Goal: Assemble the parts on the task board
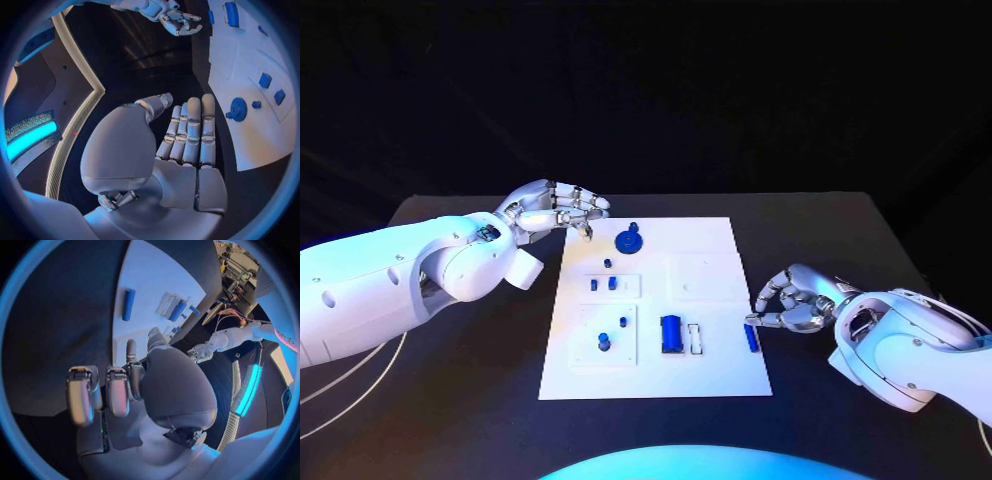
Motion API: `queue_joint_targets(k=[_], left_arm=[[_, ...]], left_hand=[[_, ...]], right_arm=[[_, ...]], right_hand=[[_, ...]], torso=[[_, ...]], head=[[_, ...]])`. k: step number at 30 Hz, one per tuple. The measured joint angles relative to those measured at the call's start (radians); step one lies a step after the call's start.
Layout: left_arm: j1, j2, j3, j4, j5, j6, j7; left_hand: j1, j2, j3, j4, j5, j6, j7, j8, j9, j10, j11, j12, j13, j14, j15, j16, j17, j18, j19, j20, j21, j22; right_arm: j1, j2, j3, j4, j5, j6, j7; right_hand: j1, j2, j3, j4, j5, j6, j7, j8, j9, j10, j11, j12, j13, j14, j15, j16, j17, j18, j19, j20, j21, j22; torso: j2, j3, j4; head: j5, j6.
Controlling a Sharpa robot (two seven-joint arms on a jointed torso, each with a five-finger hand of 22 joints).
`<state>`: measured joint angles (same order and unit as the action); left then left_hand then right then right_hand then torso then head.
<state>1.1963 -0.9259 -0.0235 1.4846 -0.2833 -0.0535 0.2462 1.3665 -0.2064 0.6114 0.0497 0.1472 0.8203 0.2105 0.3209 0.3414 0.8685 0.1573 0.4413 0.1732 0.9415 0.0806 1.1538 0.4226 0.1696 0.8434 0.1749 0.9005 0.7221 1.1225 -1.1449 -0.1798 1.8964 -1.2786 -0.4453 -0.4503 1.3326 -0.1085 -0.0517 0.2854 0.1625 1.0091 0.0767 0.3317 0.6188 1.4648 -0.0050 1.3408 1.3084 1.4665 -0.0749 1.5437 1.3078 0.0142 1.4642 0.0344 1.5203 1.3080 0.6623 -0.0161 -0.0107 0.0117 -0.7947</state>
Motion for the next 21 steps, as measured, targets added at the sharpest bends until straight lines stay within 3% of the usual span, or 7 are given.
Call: queue_joint_targets(k=[13, 21], left_arm=[[0.000, 0.002, 0.000, -0.002, 0.001, 0.000, 0.000], [0.000, 0.001, 0.000, -0.002, 0.001, 0.000, 0.001]], left_hand=[[0.000, 0.000, 0.000, 0.000, 0.000, 0.000, 0.000, 0.000, 0.000, 0.000, 0.000, 0.000, 0.000, 0.000, 0.000, 0.000, 0.000, 0.000, 0.000, 0.000, 0.000, 0.000], [0.000, 0.000, 0.000, 0.000, 0.000, 0.000, 0.000, 0.000, 0.000, 0.000, 0.000, 0.000, 0.000, 0.000, 0.000, 0.000, 0.000, 0.000, 0.000, 0.000, 0.000, 0.000]], right_arm=[[-0.044, 0.014, -0.004, -0.016, -0.040, 0.028, -0.017], [-0.051, 0.025, -0.004, -0.031, -0.055, 0.046, -0.033]], right_hand=[[0.000, 0.000, 0.003, 0.003, -0.010, 0.011, -0.003, 0.000, -0.001, 0.000, 0.000, 0.000, 0.000, 0.000, 0.000, 0.000, 0.000, 0.000, 0.000, 0.000, 0.003, 0.000], [0.000, 0.000, 0.003, 0.003, -0.010, 0.018, -0.003, 0.000, -0.001, 0.000, 0.000, 0.000, 0.000, 0.000, 0.000, 0.000, 0.000, 0.000, 0.000, 0.000, 0.003, 0.000]], torso=[[0.001, -0.0004, 0.0043], [0.002, -0.0018, 0.0050]], head=[[0.000, -0.002], [0.002, -0.005]])
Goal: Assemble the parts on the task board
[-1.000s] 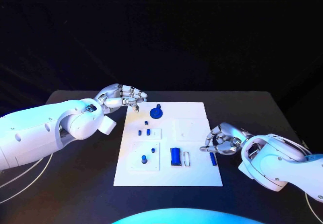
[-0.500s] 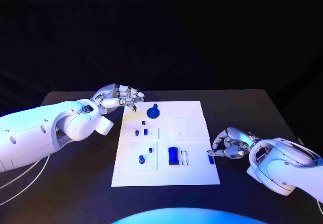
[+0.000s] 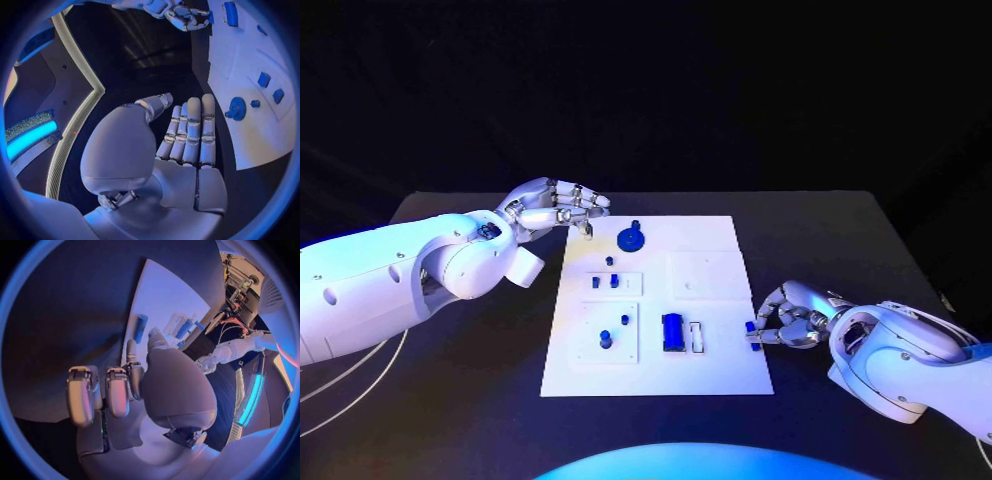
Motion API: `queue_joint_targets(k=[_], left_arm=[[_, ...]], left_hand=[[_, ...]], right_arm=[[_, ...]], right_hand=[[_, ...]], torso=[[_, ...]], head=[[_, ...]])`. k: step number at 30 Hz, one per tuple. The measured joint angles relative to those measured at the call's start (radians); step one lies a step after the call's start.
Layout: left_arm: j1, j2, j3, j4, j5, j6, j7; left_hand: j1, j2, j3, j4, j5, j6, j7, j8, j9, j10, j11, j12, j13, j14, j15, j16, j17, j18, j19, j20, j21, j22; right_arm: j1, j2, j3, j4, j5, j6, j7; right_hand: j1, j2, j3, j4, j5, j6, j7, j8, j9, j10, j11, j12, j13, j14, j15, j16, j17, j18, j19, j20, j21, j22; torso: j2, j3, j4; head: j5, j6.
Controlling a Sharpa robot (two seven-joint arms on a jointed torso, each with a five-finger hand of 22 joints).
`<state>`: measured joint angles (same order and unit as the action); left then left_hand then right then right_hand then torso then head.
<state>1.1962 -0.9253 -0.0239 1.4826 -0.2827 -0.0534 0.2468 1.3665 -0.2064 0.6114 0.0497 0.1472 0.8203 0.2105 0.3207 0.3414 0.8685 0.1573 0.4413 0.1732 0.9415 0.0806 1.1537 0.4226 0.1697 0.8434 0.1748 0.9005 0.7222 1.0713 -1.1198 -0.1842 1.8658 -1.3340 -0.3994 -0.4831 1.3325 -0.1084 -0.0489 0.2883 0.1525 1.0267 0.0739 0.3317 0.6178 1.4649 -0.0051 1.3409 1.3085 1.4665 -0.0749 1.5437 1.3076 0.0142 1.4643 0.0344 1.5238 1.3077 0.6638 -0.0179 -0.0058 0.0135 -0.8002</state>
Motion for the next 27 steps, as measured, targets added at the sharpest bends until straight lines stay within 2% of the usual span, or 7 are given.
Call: queue_joint_targets(k=[11, 14, 17, 18, 19, 22, 27], left_arm=[[0.000, -0.003, 0.000, 0.001, 0.000, 0.000, 0.000], [0.000, -0.003, 0.000, 0.001, 0.000, 0.000, 0.000], [0.000, -0.004, 0.000, 0.001, 0.000, 0.000, 0.000], [0.000, -0.004, 0.000, 0.001, 0.000, 0.000, 0.000], [0.000, -0.004, 0.000, 0.001, 0.000, 0.000, 0.000], [0.000, -0.005, 0.000, 0.002, 0.000, 0.000, 0.000], [0.000, -0.006, 0.000, 0.002, 0.000, 0.001, -0.001]], left_hand=[[0.000, 0.000, 0.000, 0.000, 0.000, 0.000, 0.000, 0.000, 0.000, 0.000, 0.000, 0.000, 0.000, 0.000, 0.000, 0.000, 0.000, 0.000, 0.000, 0.000, 0.000, 0.000], [0.000, 0.000, 0.000, 0.000, 0.000, 0.000, 0.000, 0.000, 0.000, 0.000, 0.000, 0.000, 0.000, 0.000, 0.000, 0.000, 0.000, 0.000, 0.000, 0.000, 0.000, 0.000], [0.000, 0.000, 0.000, 0.000, 0.000, 0.000, 0.000, 0.000, 0.000, 0.000, 0.000, 0.000, 0.000, 0.000, 0.000, 0.000, 0.000, 0.000, 0.000, 0.000, 0.000, 0.000], [0.000, 0.000, 0.000, 0.000, 0.000, 0.000, 0.000, 0.000, 0.000, 0.000, 0.000, 0.000, 0.000, 0.000, 0.000, 0.000, 0.000, 0.000, 0.000, 0.000, 0.000, 0.000], [0.000, 0.000, 0.000, 0.000, 0.000, 0.000, 0.000, 0.000, 0.000, 0.000, 0.000, 0.000, 0.000, 0.000, 0.000, 0.000, 0.000, 0.000, 0.000, 0.000, 0.000, 0.000], [0.000, 0.000, 0.000, 0.000, 0.000, 0.000, 0.000, 0.000, 0.000, 0.000, 0.000, 0.000, 0.000, 0.000, 0.000, 0.000, 0.000, 0.000, 0.000, 0.000, 0.000, 0.000], [0.000, 0.000, 0.000, 0.000, 0.000, -0.003, -0.004, 0.006, 0.000, 0.000, 0.000, 0.006, 0.000, 0.000, 0.000, 0.000, 0.000, 0.000, 0.000, 0.000, -0.007, -0.004]], right_arm=[[-0.012, 0.023, 0.001, -0.016, -0.031, 0.023, -0.019], [-0.016, 0.033, 0.004, -0.020, -0.042, 0.026, -0.021], [-0.020, 0.043, 0.006, -0.025, -0.056, 0.027, -0.025], [-0.021, 0.046, 0.007, -0.026, -0.061, 0.027, -0.027], [-0.022, 0.048, 0.007, -0.027, -0.065, 0.026, -0.028], [-0.024, 0.054, 0.008, -0.027, -0.077, 0.025, -0.032], [-0.026, 0.062, 0.008, -0.023, -0.092, 0.020, -0.036]], right_hand=[[0.000, 0.000, 0.001, -0.001, -0.004, 0.008, -0.008, 0.007, 0.003, 0.000, 0.000, 0.000, 0.000, 0.000, 0.000, 0.000, 0.000, 0.000, 0.000, 0.000, 0.001, 0.000], [0.009, -0.009, 0.007, -0.004, -0.004, 0.013, -0.009, 0.008, 0.004, 0.000, 0.000, 0.000, 0.000, 0.000, 0.000, 0.000, 0.000, 0.000, 0.000, 0.000, 0.004, 0.000], [0.041, -0.005, 0.021, -0.007, -0.004, 0.023, -0.012, 0.008, 0.004, 0.000, 0.000, 0.000, 0.000, 0.000, 0.000, 0.000, 0.000, 0.000, 0.000, 0.000, 0.004, 0.000], [0.057, -0.004, 0.031, -0.008, -0.007, 0.023, -0.012, 0.007, 0.039, 0.001, -0.001, 0.000, 0.001, 0.000, 0.000, 0.000, 0.000, 0.000, 0.000, 0.000, 0.004, 0.000], [0.079, -0.004, 0.052, -0.009, -0.035, 0.026, -0.015, 0.007, 0.063, 0.001, -0.005, 0.001, 0.003, 0.000, 0.000, 0.000, 0.000, 0.000, 0.000, 0.000, 0.004, 0.000], [0.102, -0.006, 0.089, -0.008, -0.056, 0.031, -0.020, 0.006, 0.071, 0.002, -0.009, 0.001, 0.004, 0.000, 0.000, 0.000, 0.000, 0.000, 0.000, 0.000, 0.004, 0.000], [0.127, -0.016, 0.174, -0.006, -0.015, 0.035, -0.024, -0.020, 0.071, 0.000, -0.015, 0.000, -0.001, -0.001, -0.003, 0.000, 0.000, 0.000, 0.003, -0.003, 0.008, 0.000]], torso=[[0.000, 0.0000, -0.0008], [-0.001, 0.0003, -0.0010], [-0.001, 0.0004, -0.0010], [-0.001, 0.0005, -0.0010], [-0.001, 0.0004, -0.0009], [-0.001, 0.0004, -0.0008], [-0.001, 0.0004, -0.0007]], head=[[0.003, -0.003], [0.003, -0.003], [0.003, -0.004], [0.003, -0.004], [0.003, -0.004], [0.003, -0.004], [0.004, -0.004]])
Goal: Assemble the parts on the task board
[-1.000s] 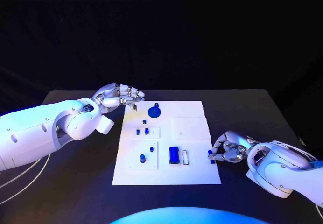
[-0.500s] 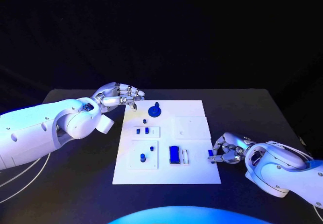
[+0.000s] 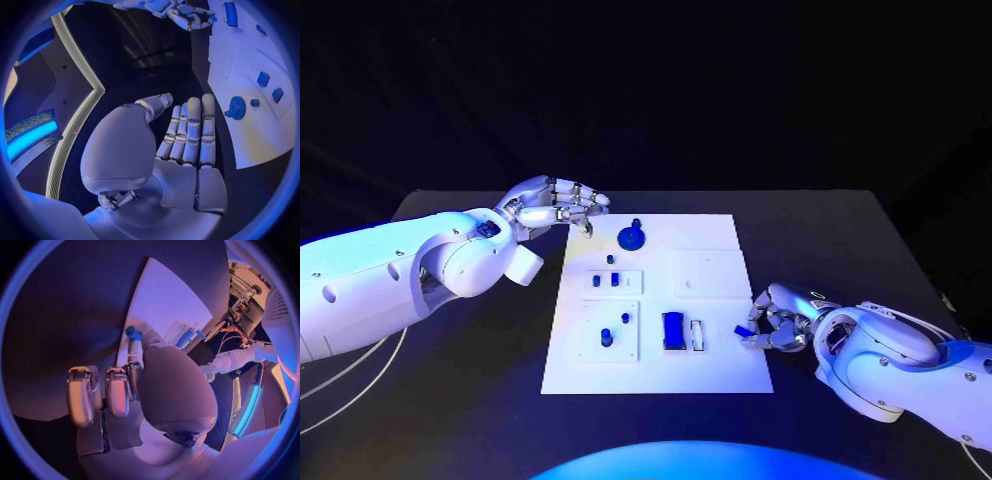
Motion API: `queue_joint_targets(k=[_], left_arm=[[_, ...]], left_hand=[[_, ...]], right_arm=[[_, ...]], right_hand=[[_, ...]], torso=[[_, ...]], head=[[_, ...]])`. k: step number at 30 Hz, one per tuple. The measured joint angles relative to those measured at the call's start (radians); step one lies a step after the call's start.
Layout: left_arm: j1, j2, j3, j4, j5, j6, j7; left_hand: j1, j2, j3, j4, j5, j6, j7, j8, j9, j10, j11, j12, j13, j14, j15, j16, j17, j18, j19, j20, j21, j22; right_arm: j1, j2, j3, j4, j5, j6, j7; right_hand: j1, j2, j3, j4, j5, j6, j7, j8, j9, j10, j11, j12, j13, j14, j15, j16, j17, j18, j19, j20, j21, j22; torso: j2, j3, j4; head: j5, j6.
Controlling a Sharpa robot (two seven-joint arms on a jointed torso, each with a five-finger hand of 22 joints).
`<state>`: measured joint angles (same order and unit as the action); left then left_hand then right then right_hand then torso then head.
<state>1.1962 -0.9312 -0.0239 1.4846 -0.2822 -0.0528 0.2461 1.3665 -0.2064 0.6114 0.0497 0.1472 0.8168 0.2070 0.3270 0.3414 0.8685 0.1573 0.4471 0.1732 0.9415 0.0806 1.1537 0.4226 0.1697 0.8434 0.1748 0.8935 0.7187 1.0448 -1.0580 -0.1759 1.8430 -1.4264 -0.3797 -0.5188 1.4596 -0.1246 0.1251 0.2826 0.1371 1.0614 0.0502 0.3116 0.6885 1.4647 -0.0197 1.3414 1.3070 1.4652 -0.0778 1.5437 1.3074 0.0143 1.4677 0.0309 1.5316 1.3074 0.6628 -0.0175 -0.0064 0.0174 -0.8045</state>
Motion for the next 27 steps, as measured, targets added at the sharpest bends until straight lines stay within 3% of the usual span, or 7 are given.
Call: queue_joint_targets(k=[4, 6, 8, 10, 12, 17, 27], left_arm=[[0.000, -0.001, 0.000, 0.000, 0.000, 0.000, 0.000], [0.000, -0.001, 0.000, 0.001, 0.000, 0.000, 0.000], [0.000, -0.001, 0.000, 0.001, 0.000, 0.000, 0.000], [0.000, -0.001, 0.000, 0.001, 0.000, 0.000, 0.000], [0.000, -0.001, 0.000, 0.001, 0.000, 0.000, -0.001], [0.000, -0.001, 0.000, 0.002, 0.000, 0.000, -0.001], [0.000, 0.001, 0.000, 0.002, 0.000, 0.000, -0.001]], left_hand=[[0.000, 0.000, 0.003, 0.003, 0.000, 0.000, 0.000, 0.000, 0.000, 0.000, 0.000, 0.000, 0.000, 0.000, 0.000, 0.004, 0.000, 0.000, 0.000, 0.000, 0.000, 0.000], [0.000, 0.000, 0.003, 0.003, 0.000, 0.000, 0.000, 0.000, 0.000, 0.000, 0.000, 0.000, 0.000, 0.000, 0.000, 0.004, 0.000, 0.000, 0.000, 0.000, 0.000, 0.000], [0.000, 0.000, 0.003, 0.003, 0.000, 0.000, 0.000, 0.000, 0.000, -0.004, -0.004, 0.000, 0.000, 0.000, 0.000, 0.004, 0.000, 0.000, 0.000, 0.000, 0.000, 0.000], [0.000, 0.000, 0.003, 0.003, 0.000, 0.000, 0.000, 0.000, 0.000, -0.004, -0.004, 0.000, 0.000, 0.000, 0.000, 0.004, 0.000, 0.000, 0.000, 0.000, 0.000, 0.000], [0.000, 0.000, 0.003, 0.003, 0.000, 0.000, 0.000, 0.000, 0.000, -0.004, -0.004, 0.000, 0.000, 0.000, 0.000, 0.004, 0.000, 0.000, 0.000, 0.000, 0.000, -0.001], [0.000, 0.000, 0.003, 0.003, 0.000, 0.000, 0.000, 0.000, 0.000, -0.004, -0.004, 0.000, 0.000, 0.000, 0.000, 0.004, 0.000, 0.000, 0.000, 0.000, 0.000, -0.001], [0.004, 0.004, 0.003, 0.003, 0.000, 0.000, 0.000, 0.000, 0.000, -0.004, -0.004, 0.000, 0.000, 0.000, 0.000, 0.004, 0.000, 0.000, 0.000, 0.000, 0.000, -0.001]], right_arm=[[-0.002, 0.004, -0.001, 0.003, -0.009, -0.007, -0.003], [-0.003, 0.004, -0.001, 0.004, -0.014, -0.010, -0.006], [-0.003, 0.005, -0.003, 0.007, -0.017, -0.014, -0.011], [-0.003, 0.004, -0.003, 0.011, -0.018, -0.018, -0.017], [-0.001, 0.002, -0.006, 0.019, -0.018, -0.022, -0.024], [0.016, 0.004, -0.010, 0.047, 0.013, -0.033, -0.037], [0.044, 0.062, -0.007, 0.060, 0.173, -0.073, -0.032]], right_hand=[[0.025, -0.025, 0.090, 0.085, 0.068, 0.003, -0.004, 0.011, -0.002, 0.002, -0.002, -0.004, 0.001, 0.001, -0.005, 0.000, 0.000, 0.000, -0.002, -0.006, 0.004, 0.000], [0.021, -0.033, 0.101, 0.096, 0.099, 0.001, -0.002, 0.025, -0.002, 0.002, -0.002, -0.006, 0.001, 0.001, -0.005, 0.000, 0.000, 0.000, -0.002, -0.006, 0.004, 0.000], [-0.028, -0.075, 0.207, 0.076, 0.115, -0.009, 0.001, 0.048, -0.002, 0.002, -0.002, -0.006, 0.001, 0.001, -0.005, 0.000, 0.000, 0.000, -0.002, -0.006, 0.004, 0.000], [-0.064, -0.083, 0.237, 0.067, 0.119, -0.012, 0.000, 0.055, -0.008, 0.002, -0.002, -0.006, 0.001, 0.001, -0.005, 0.000, 0.000, 0.000, -0.002, -0.006, 0.005, 0.000], [-0.112, -0.089, 0.317, -0.008, 0.127, -0.020, 0.002, 0.060, -0.024, 0.002, -0.002, -0.006, 0.001, 0.001, -0.005, 0.000, 0.000, 0.000, -0.002, -0.006, 0.008, 0.000], [-0.180, -0.087, 0.401, -0.077, 0.144, -0.033, 0.006, 0.072, -0.012, 0.002, -0.002, -0.006, 0.001, 0.001, -0.005, 0.000, 0.000, 0.000, -0.002, -0.006, 0.014, 0.000], [-0.273, -0.073, 0.469, -0.108, 0.164, -0.036, 0.007, 0.075, -0.005, 0.002, -0.002, -0.006, 0.001, 0.001, -0.005, 0.000, 0.001, 0.000, -0.002, -0.006, 0.014, 0.001]], torso=[[0.000, -0.0001, 0.0000], [0.000, -0.0001, 0.0000], [0.000, -0.0001, 0.0000], [0.000, -0.0001, 0.0000], [0.000, -0.0001, 0.0000], [0.000, -0.0001, -0.0009], [0.000, -0.0004, 0.0000]], head=[[0.001, 0.000], [0.001, 0.001], [0.001, 0.001], [0.002, 0.002], [0.002, 0.002], [0.002, 0.002], [-0.004, 0.001]])
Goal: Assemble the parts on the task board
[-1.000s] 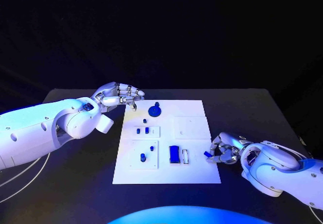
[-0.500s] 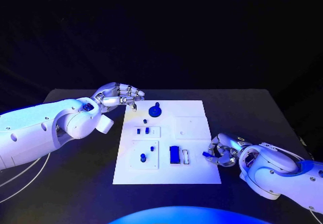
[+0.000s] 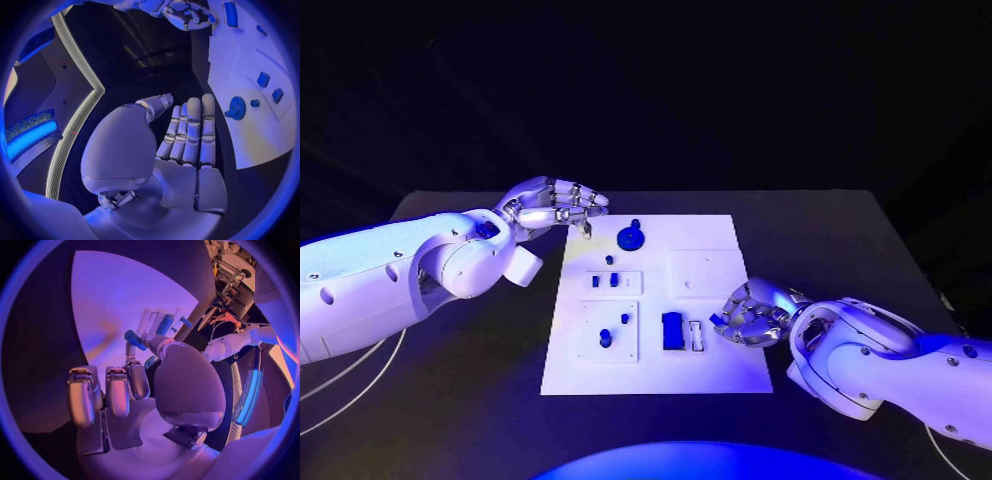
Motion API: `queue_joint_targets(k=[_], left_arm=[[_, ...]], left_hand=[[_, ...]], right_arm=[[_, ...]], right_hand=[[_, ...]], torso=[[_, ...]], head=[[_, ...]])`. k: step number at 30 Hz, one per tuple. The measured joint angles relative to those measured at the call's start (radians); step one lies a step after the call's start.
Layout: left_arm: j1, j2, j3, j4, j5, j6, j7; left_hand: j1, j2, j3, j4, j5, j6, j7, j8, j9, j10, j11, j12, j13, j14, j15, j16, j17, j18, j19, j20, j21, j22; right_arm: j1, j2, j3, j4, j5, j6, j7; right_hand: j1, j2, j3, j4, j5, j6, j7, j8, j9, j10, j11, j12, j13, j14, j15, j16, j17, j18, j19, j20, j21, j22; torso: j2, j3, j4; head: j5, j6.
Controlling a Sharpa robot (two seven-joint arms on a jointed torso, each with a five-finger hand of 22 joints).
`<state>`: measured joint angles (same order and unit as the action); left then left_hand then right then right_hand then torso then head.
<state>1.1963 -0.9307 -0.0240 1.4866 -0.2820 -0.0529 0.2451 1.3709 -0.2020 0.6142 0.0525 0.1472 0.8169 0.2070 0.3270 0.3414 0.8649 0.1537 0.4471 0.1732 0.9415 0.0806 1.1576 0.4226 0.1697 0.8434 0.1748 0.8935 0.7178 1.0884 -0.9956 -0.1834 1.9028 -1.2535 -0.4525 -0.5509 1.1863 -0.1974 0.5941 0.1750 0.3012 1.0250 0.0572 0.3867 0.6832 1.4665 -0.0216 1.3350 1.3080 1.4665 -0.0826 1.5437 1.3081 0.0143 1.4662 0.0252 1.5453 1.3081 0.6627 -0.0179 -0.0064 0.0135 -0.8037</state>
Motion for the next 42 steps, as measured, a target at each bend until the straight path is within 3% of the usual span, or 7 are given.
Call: queue_joint_targets(k=[5, 7, 12, 19, 22, 26, 42], left_arm=[[0.000, 0.000, 0.000, 0.001, 0.000, 0.000, 0.000], [0.000, 0.000, 0.000, 0.001, 0.000, 0.000, 0.000], [0.000, 0.000, 0.000, 0.002, 0.000, 0.000, 0.000], [0.000, 0.000, 0.000, 0.002, 0.000, 0.001, -0.001], [0.000, 0.000, 0.000, 0.002, 0.000, 0.001, -0.001], [0.000, 0.000, 0.000, 0.002, 0.000, 0.002, -0.002], [0.000, -0.001, 0.000, 0.003, 0.000, 0.006, -0.004]], left_hand=[[0.000, 0.000, 0.000, 0.000, 0.000, 0.000, 0.000, 0.000, 0.000, 0.000, 0.000, 0.000, 0.000, 0.000, 0.000, 0.000, 0.000, 0.000, 0.004, 0.004, 0.000, 0.000], [0.000, 0.000, 0.000, 0.000, 0.000, 0.000, 0.000, 0.000, 0.000, 0.000, 0.000, 0.000, 0.000, 0.000, 0.000, 0.000, 0.000, 0.000, 0.004, 0.004, 0.000, 0.000], [0.000, 0.000, 0.000, 0.000, 0.000, 0.000, 0.000, 0.000, 0.000, 0.000, 0.000, 0.000, 0.000, 0.000, 0.000, 0.000, 0.000, 0.000, 0.004, 0.004, 0.000, 0.000], [0.000, 0.000, 0.000, 0.000, 0.000, 0.000, 0.000, 0.000, 0.000, 0.000, 0.000, 0.000, 0.000, 0.000, 0.000, 0.000, 0.000, 0.000, 0.004, 0.004, 0.000, 0.000], [0.000, 0.000, 0.000, 0.000, 0.000, 0.000, 0.000, 0.004, 0.000, -0.004, 0.004, 0.005, 0.000, 0.000, 0.000, 0.000, -0.001, 0.000, 0.004, 0.004, 0.000, 0.000], [0.000, 0.000, 0.000, 0.000, 0.000, 0.000, 0.000, 0.004, 0.000, -0.004, 0.004, 0.005, 0.000, 0.000, 0.000, 0.000, -0.001, 0.000, 0.004, 0.004, 0.000, 0.000], [0.000, 0.000, 0.000, 0.000, 0.000, 0.000, 0.000, 0.004, 0.000, -0.004, 0.004, 0.005, 0.000, -0.004, 0.004, 0.000, -0.001, 0.000, 0.004, 0.004, 0.000, 0.000]], right_arm=[[-0.004, 0.030, 0.000, -0.023, 0.065, -0.006, 0.001], [-0.009, 0.041, -0.001, -0.029, 0.087, -0.008, 0.002], [-0.017, 0.064, -0.001, -0.039, 0.118, -0.009, 0.002], [-0.020, 0.086, -0.001, -0.053, 0.142, -0.011, 0.002], [-0.020, 0.093, -0.001, -0.056, 0.146, -0.012, 0.002], [-0.020, 0.097, 0.000, -0.061, 0.149, -0.012, 0.000], [-0.020, 0.109, 0.000, -0.072, 0.137, 0.009, -0.008]], right_hand=[[-0.023, -0.001, 0.001, -0.001, 0.007, 0.000, 0.000, 0.000, 0.000, 0.000, 0.000, 0.000, 0.000, 0.000, 0.000, 0.000, 0.000, 0.000, 0.000, 0.000, 0.000, 0.000], [-0.027, -0.004, 0.029, -0.029, 0.007, 0.000, 0.000, 0.000, 0.000, 0.000, 0.000, 0.000, 0.000, 0.000, 0.000, 0.000, 0.000, 0.000, 0.000, 0.000, 0.000, 0.000], [-0.055, -0.005, 0.036, -0.036, 0.007, 0.000, 0.000, -0.001, -0.001, 0.000, 0.000, 0.000, 0.000, 0.000, 0.000, 0.000, 0.000, 0.000, 0.000, 0.000, 0.000, 0.000], [-0.104, -0.007, 0.034, -0.025, -0.019, 0.005, 0.003, -0.008, -0.007, 0.000, 0.000, 0.004, 0.000, 0.000, 0.000, 0.000, 0.000, 0.000, 0.000, 0.000, 0.000, 0.000], [-0.117, -0.010, 0.027, -0.019, -0.026, 0.014, -0.006, -0.008, -0.008, 0.000, 0.000, 0.007, 0.000, 0.000, 0.000, 0.000, 0.000, 0.000, 0.000, 0.000, 0.005, 0.000], [-0.134, -0.011, 0.019, -0.010, -0.005, 0.022, -0.007, -0.008, -0.009, 0.000, 0.000, 0.007, 0.000, 0.000, 0.000, 0.000, 0.000, 0.000, 0.000, 0.000, 0.005, 0.000], [-0.160, -0.021, -0.014, 0.000, -0.021, 0.026, -0.011, -0.011, -0.012, 0.000, 0.000, 0.010, 0.000, 0.000, 0.000, 0.000, 0.000, 0.000, 0.000, 0.000, 0.005, 0.000]], torso=[[0.000, -0.0005, 0.0003], [0.000, -0.0004, 0.0002], [0.000, 0.0006, 0.0000], [0.000, 0.0006, 0.0000], [0.000, 0.0006, 0.0000], [0.001, 0.0006, 0.0000], [0.000, 0.0005, -0.0003]], head=[[0.000, -0.002], [0.001, -0.002], [0.004, -0.003], [0.005, -0.004], [0.006, -0.006], [0.007, -0.006], [0.009, -0.009]])
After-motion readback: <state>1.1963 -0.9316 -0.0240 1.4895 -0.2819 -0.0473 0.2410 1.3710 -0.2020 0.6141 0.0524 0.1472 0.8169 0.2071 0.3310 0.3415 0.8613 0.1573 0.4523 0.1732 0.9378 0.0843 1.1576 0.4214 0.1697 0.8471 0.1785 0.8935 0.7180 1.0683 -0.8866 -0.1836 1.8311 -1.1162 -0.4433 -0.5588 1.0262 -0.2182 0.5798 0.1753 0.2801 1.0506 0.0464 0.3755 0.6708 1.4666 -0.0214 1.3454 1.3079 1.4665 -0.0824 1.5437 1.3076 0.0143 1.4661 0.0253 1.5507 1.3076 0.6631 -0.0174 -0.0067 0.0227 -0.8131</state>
